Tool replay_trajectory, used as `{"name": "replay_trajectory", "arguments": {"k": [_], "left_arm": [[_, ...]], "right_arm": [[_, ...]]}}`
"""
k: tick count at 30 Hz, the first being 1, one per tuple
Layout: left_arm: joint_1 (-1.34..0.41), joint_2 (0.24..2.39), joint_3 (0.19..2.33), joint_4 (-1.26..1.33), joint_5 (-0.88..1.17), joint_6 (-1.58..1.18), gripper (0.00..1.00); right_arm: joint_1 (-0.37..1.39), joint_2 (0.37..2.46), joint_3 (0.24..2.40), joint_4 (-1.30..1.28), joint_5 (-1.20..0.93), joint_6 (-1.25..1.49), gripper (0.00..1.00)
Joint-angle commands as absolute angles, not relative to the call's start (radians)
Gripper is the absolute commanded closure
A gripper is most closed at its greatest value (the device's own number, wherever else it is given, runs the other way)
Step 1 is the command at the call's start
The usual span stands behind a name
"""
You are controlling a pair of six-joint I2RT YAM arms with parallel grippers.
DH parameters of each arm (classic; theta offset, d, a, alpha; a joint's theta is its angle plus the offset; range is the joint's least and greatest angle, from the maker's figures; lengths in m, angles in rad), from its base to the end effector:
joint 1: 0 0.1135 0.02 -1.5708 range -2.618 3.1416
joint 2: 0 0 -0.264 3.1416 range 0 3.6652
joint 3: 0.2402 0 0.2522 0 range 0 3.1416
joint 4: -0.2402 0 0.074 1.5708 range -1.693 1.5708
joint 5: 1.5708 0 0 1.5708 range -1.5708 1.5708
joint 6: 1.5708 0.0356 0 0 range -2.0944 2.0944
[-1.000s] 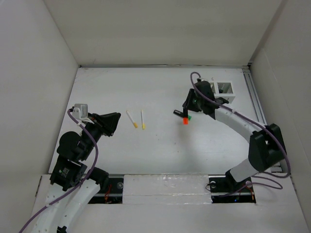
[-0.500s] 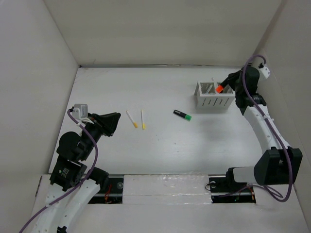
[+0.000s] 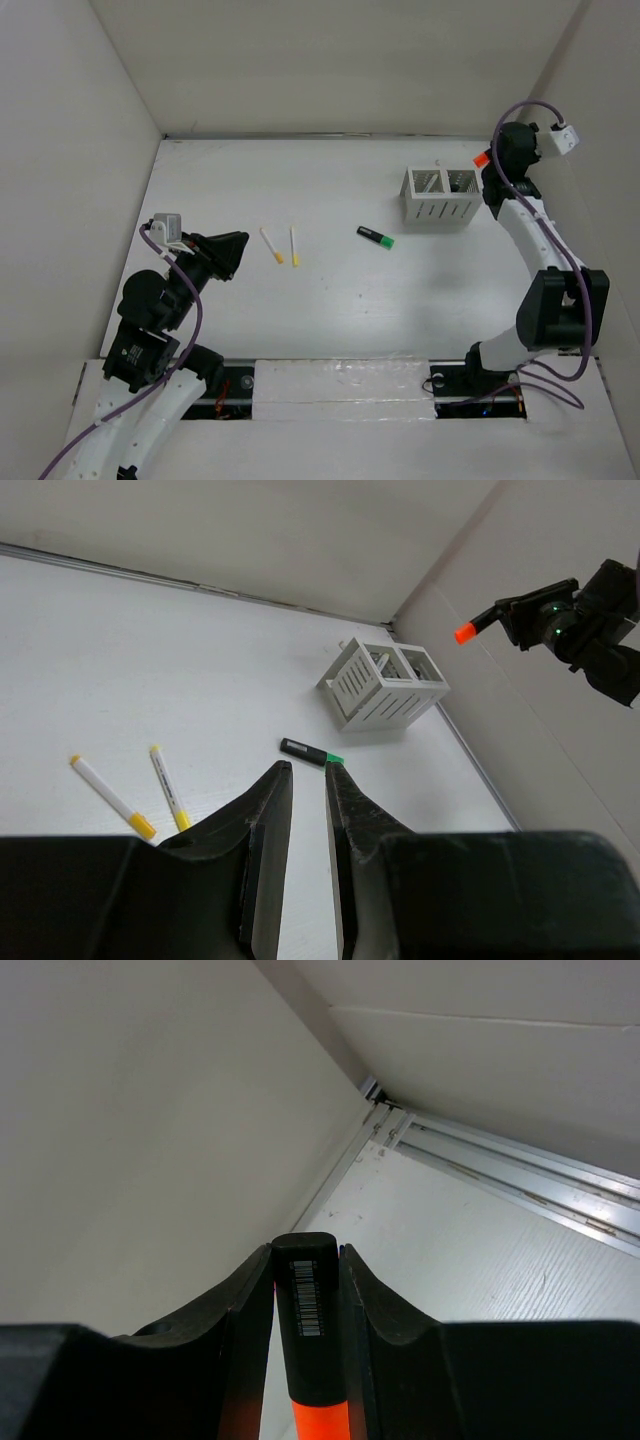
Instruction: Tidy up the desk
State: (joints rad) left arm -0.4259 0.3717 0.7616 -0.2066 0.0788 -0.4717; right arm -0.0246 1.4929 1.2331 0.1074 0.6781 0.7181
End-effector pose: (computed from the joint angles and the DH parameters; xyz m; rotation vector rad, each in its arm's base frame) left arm 0.0767 -0.0379 0.3779 0.0351 1.4349 -0.7989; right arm 0.3515 -0.0310 0.3563 1.0430 1.3294 -0.0648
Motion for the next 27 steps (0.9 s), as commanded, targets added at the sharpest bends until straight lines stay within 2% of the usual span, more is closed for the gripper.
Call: {"name": "replay_trajectory", "arguments": {"k": [1, 24, 27], "left_arm": [[-0.431, 0.379, 0.776, -0.158, 0.095, -0.46, 0.83], [-0.431, 0.364, 0.781, -0.172, 0.074, -0.463, 0.83], [-0.431, 0.364, 0.779, -0.172, 0.075, -0.465, 0.78]], "right_arm": [[0.014, 1.543, 1.253, 0.206, 0.79, 0.661, 1.0], [0.113, 1.701, 1.221, 0.199, 0.982, 0.643, 1.0], [0.123, 1.695, 1.206, 0.202, 0.983, 0.657, 1.0]]}}
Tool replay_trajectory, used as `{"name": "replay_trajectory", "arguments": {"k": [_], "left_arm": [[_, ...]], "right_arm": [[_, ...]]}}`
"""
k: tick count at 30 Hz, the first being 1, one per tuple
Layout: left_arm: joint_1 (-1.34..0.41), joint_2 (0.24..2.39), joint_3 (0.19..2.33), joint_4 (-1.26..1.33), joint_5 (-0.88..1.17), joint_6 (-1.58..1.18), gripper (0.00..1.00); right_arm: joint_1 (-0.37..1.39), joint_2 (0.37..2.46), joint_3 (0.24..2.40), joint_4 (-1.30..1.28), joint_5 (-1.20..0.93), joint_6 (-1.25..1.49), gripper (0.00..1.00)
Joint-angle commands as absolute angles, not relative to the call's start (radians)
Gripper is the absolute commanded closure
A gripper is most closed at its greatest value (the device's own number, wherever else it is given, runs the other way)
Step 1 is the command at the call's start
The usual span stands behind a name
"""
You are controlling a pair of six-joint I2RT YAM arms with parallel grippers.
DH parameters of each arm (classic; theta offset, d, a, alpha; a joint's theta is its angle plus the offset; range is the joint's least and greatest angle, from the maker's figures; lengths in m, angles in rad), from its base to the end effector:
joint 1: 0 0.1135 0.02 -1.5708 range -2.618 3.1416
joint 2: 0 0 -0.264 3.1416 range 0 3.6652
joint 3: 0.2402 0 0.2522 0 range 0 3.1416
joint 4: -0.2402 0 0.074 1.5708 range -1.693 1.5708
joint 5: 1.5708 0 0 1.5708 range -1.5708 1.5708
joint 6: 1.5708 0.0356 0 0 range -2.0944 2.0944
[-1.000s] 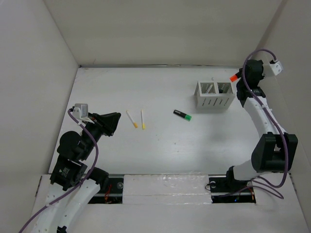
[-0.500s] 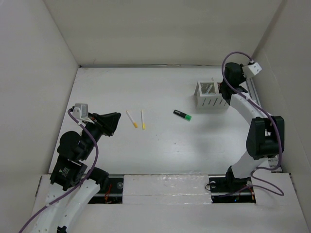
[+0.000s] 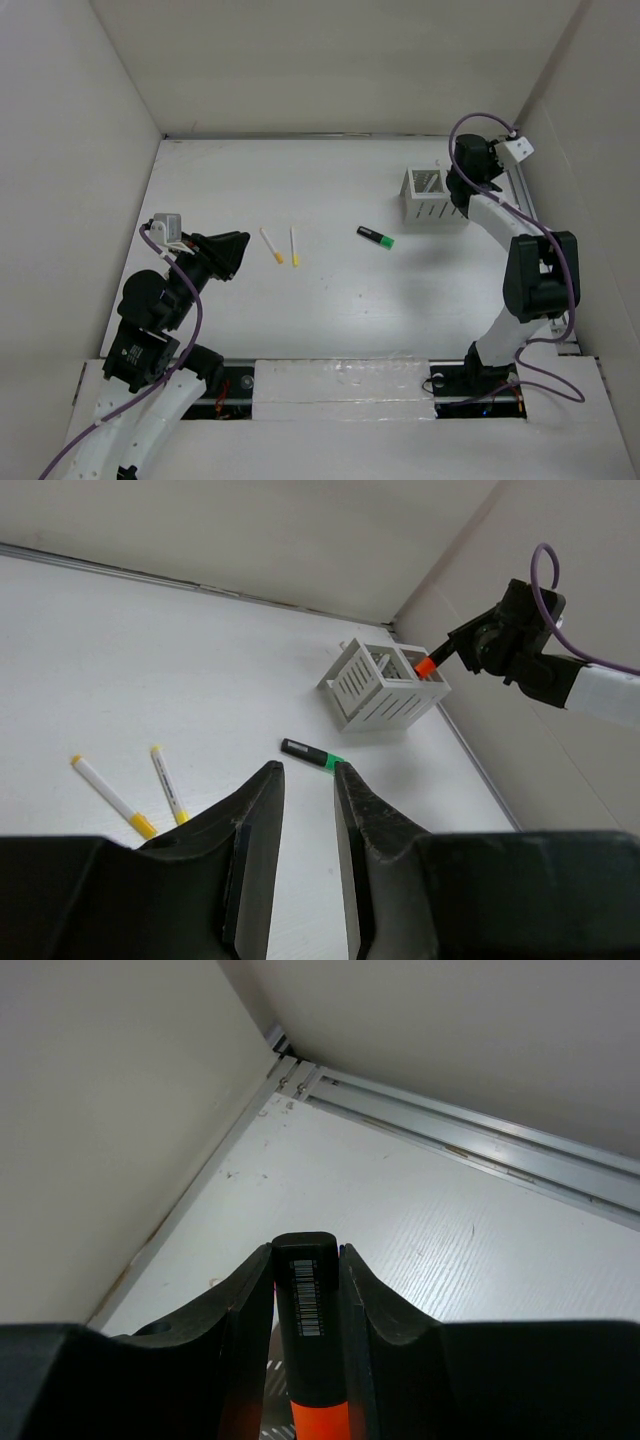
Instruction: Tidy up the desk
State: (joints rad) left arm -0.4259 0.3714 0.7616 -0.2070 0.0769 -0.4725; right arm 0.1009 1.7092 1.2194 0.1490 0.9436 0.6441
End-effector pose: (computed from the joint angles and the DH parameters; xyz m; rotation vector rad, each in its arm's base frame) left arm 0.0766 -0.0378 0.3779 0.0329 1.4349 -0.7982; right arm 0.3912 0.0106 0.2810 1.0323 1.4535 -0.3659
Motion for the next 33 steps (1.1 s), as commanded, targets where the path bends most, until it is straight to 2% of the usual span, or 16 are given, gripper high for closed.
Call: {"name": "replay_trajectory", "arguments": {"k": [1, 6, 19, 22, 23, 26, 33], "left_arm": [[-0.431, 0.364, 0.779, -0.17, 0.078, -0.463, 0.76], [-0.431, 0.367, 0.775, -0.163, 0.095, -0.463, 0.61], [-0.431, 0.365, 0.775, -0.16, 0.095, -0.46, 0.59], [-0.431, 0.364, 0.775, -0.16, 0.095, -0.46, 0.59], [-0.431, 0.365, 0.776, -0.161, 0.095, -0.46, 0.59], [-0.431, 0.365, 0.773, -0.16, 0.097, -0.46, 0.59], [-0.431, 0.367, 0.775, -0.158, 0.097, -0.46, 0.59]], "right_arm": [[0.123, 1.694, 1.203, 0.202, 0.986, 0.658, 1.0], [0.147, 1.693, 1.201, 0.203, 1.022, 0.653, 0.96], [0.207, 1.741, 1.193, 0.239, 1.104, 0.611, 0.93], [0.216, 1.747, 1.192, 0.239, 1.112, 0.618, 0.81], [0.216, 1.737, 1.189, 0.239, 1.109, 0.621, 0.72], [0.216, 1.712, 1.172, 0.242, 1.072, 0.632, 0.6], [0.245, 1.622, 1.151, 0.252, 1.066, 0.624, 0.59]]}}
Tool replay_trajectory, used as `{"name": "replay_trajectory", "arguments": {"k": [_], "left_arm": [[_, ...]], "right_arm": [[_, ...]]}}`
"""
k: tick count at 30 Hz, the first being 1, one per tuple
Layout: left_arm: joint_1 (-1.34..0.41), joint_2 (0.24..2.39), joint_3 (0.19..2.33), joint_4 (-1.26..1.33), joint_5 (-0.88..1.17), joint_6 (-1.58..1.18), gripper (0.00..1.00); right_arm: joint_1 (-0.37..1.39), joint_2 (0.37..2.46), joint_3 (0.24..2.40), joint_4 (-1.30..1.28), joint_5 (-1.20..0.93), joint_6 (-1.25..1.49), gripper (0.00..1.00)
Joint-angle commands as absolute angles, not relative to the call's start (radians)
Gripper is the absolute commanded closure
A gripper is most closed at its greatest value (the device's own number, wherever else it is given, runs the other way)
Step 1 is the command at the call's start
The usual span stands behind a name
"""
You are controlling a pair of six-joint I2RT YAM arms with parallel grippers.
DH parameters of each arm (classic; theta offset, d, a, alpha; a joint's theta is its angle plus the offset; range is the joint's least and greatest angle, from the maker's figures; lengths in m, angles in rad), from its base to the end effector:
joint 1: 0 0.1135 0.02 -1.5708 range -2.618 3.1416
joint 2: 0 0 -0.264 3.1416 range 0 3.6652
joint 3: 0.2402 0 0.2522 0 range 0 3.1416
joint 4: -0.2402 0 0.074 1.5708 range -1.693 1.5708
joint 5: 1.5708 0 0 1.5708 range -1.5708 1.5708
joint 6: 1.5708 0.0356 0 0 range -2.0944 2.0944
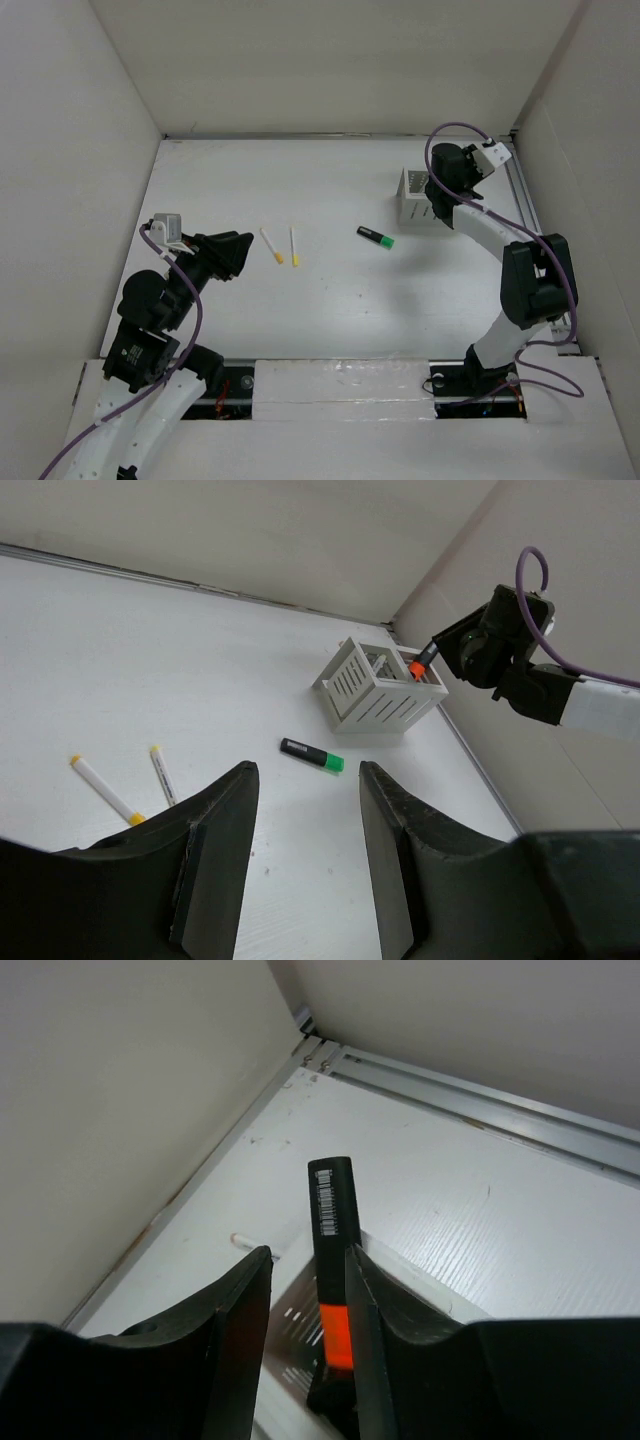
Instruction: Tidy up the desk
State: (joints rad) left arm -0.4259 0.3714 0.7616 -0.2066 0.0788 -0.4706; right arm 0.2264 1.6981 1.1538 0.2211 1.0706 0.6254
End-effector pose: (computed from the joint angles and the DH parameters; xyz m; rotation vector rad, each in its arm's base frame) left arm 0.0766 -0.0378 0.3780 0.0359 1.4344 -0.7980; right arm 0.3778 0.0550 0.2709 0.9862 1.4327 -0.3883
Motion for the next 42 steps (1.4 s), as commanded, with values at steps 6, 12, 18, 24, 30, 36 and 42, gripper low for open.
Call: {"name": "replay_trajectory", "arguments": {"k": [6, 12, 18, 24, 30, 36, 42], "left_arm": [[-0.431, 0.368, 0.773, -0.155, 0.1, -0.46, 0.59], [-0.431, 0.368, 0.773, -0.156, 0.1, -0.46, 0.58], [-0.431, 0.373, 0.773, -0.153, 0.103, -0.462, 0.59], [-0.431, 0.376, 0.773, -0.15, 0.11, -0.46, 0.6], [-0.431, 0.368, 0.775, -0.152, 0.106, -0.459, 0.61], [-0.431, 0.368, 0.773, -0.155, 0.106, -0.457, 0.62], [-0.431, 0.368, 0.773, -0.153, 0.107, -0.459, 0.62]], "right_arm": [[0.267, 1.559, 1.137, 0.252, 1.054, 0.615, 0.58], [0.267, 1.511, 1.131, 0.175, 0.933, 0.664, 0.82], [0.37, 1.358, 1.065, 0.132, 0.524, 0.608, 1.0], [0.428, 1.288, 0.945, 0.097, 0.045, 0.465, 0.78], [0.458, 1.497, 1.058, -0.084, -0.095, 0.367, 0.51], [0.538, 1.704, 1.213, -0.248, 0.041, 0.295, 0.38], [0.549, 1.816, 1.308, -0.334, 0.129, 0.27, 0.27]]}}
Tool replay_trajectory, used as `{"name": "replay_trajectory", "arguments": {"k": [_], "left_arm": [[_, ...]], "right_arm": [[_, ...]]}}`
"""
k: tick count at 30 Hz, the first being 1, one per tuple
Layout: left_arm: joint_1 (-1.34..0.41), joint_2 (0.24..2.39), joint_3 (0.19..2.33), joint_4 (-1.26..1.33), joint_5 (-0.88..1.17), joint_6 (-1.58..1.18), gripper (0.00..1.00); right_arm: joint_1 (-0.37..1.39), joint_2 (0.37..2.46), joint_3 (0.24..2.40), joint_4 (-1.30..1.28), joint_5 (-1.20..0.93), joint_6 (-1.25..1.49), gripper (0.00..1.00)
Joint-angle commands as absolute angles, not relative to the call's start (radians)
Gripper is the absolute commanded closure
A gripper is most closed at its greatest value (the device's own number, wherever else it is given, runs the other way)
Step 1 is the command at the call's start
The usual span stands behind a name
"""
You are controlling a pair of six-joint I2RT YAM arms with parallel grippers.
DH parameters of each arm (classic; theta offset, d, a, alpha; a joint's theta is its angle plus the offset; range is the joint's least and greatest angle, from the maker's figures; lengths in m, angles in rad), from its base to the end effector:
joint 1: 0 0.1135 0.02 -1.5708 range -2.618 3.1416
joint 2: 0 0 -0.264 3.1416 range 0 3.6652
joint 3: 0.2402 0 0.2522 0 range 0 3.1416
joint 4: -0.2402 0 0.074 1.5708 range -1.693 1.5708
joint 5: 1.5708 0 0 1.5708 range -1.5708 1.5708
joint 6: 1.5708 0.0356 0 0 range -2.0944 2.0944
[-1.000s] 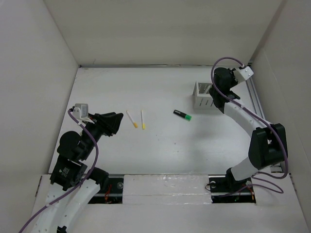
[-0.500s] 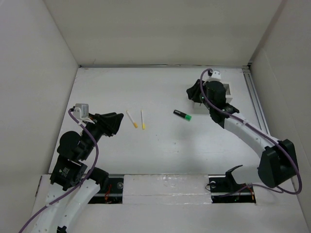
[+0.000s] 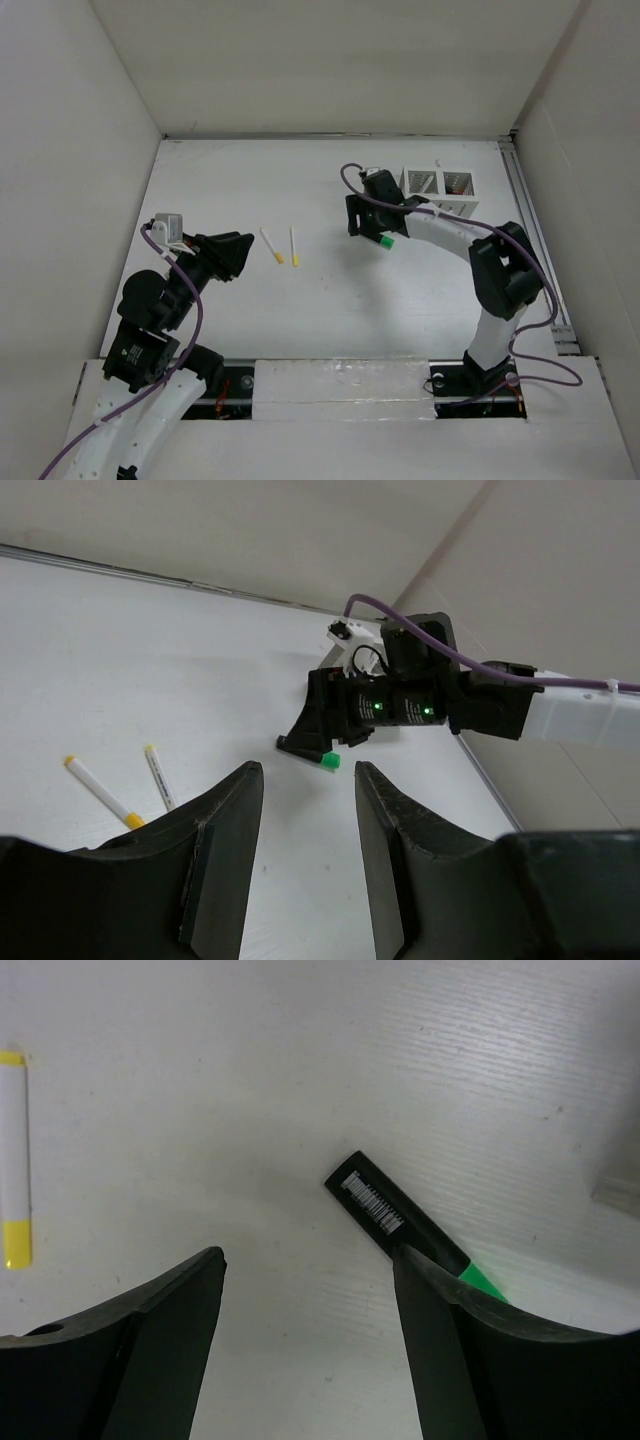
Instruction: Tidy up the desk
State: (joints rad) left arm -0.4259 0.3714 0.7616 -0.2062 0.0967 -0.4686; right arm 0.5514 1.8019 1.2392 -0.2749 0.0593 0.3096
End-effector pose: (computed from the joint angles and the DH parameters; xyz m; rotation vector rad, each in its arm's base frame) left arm 0.0763 -0.0384 0.3780 0.0529 1.4351 -0.8086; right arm 0.3358 0.2041 0.2092 -0.2658 2.4178 0.3242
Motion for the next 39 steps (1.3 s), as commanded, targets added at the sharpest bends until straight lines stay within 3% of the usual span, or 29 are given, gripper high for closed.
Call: {"name": "replay_trajectory", "arguments": {"k": [1, 6, 16, 22, 34, 39], "left_arm": [[-0.431, 0.367, 0.775, -0.152, 0.107, -0.459, 0.62], [-0.431, 0.368, 0.775, -0.152, 0.11, -0.457, 0.63], [-0.431, 0.364, 0.773, -0.153, 0.11, -0.456, 0.64], [-0.431, 0.359, 0.775, -0.155, 0.109, -0.456, 0.65], [-0.431, 0.353, 0.773, -0.158, 0.106, -0.456, 0.65], [-0.431, 0.356, 0.773, -0.155, 0.11, -0.454, 0.65]], "right_arm": [[0.549, 1.834, 1.321, -0.347, 0.132, 0.265, 0.26], [0.558, 1.93, 1.403, -0.411, 0.221, 0.253, 0.22], [0.529, 2.028, 1.548, -0.515, 0.131, 0.21, 0.21], [0.509, 2.005, 1.506, -0.514, -0.038, 0.241, 0.26], [0.531, 1.983, 1.417, -0.48, -0.104, 0.287, 0.38], [0.56, 1.965, 1.37, -0.466, -0.042, 0.31, 0.31]]}}
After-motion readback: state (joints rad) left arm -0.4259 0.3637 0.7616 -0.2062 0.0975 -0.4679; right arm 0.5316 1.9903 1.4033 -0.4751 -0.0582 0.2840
